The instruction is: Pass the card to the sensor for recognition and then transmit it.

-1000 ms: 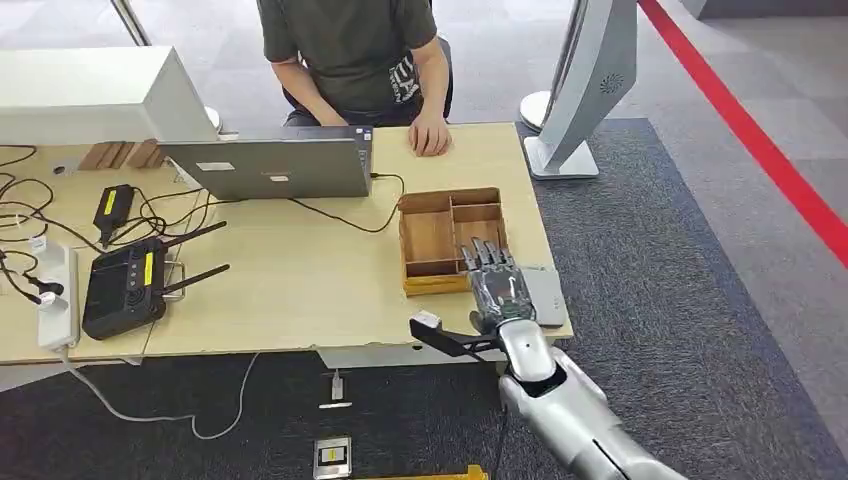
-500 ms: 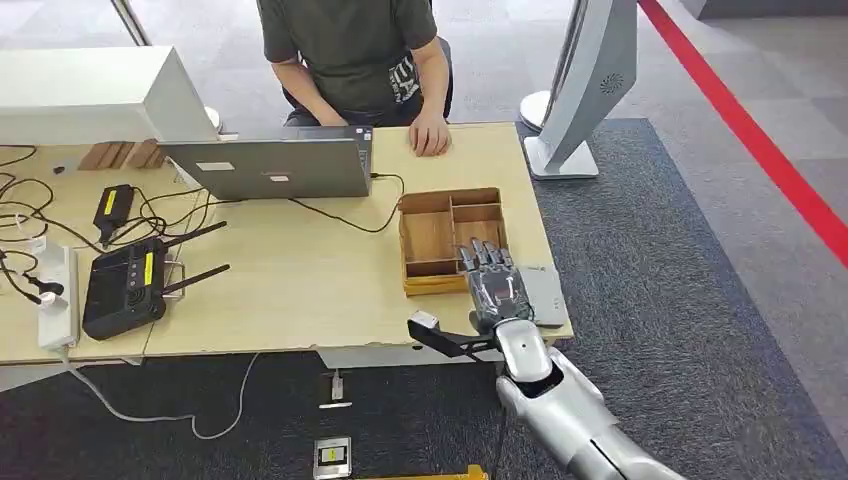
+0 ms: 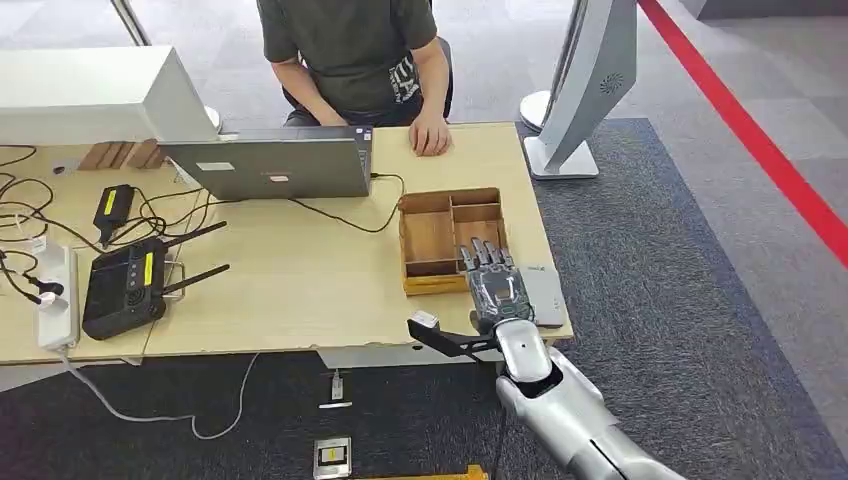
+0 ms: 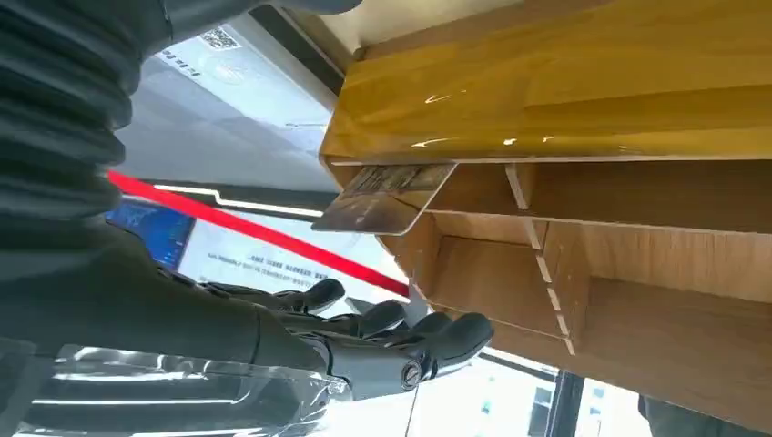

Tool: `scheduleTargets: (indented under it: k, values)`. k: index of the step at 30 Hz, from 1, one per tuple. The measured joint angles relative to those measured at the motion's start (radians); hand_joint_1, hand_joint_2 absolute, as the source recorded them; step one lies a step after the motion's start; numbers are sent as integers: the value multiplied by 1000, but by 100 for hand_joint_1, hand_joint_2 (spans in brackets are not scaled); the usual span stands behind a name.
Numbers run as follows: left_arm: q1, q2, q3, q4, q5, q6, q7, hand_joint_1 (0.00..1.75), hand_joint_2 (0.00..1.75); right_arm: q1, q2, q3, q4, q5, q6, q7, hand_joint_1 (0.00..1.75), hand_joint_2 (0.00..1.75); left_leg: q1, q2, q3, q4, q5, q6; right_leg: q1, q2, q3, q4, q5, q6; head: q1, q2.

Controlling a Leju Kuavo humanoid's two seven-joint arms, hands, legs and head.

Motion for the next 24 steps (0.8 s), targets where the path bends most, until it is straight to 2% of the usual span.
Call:
scheduleTargets:
  k: [4,5,6,7,17,24]
  values:
    - [0,0,0,0,0,0,0,0,175,0,0,0,0,-2,3,-2,0,175,0,0,0,0,0,0,0,0,0,0,0,0,0,0]
    - [0,0,0,0,0,0,0,0,175,-1,0,0,0,-3,5,-3,150,175,0,0,0,0,0,0,0,0,0,0,0,0,0,0]
    - [0,0,0,0,0,0,0,0,175,-1,0,0,0,-5,6,-3,150,175,0,0,0,0,0,0,0,0,0,0,0,0,0,0]
    - [0,0,0,0,0,0,1,0,175,-1,0,0,1,-6,10,-3,168,175,0,0,0,0,0,0,0,0,0,0,0,0,0,0]
    - [0,0,0,0,3,0,3,0,175,-3,2,1,21,-19,15,-16,148,175,0,0,0,0,0,0,0,0,0,0,0,0,0,0]
    - [0,0,0,0,3,0,3,0,175,-3,3,1,28,-25,13,-16,150,175,0,0,0,0,0,0,0,0,0,0,0,0,0,0]
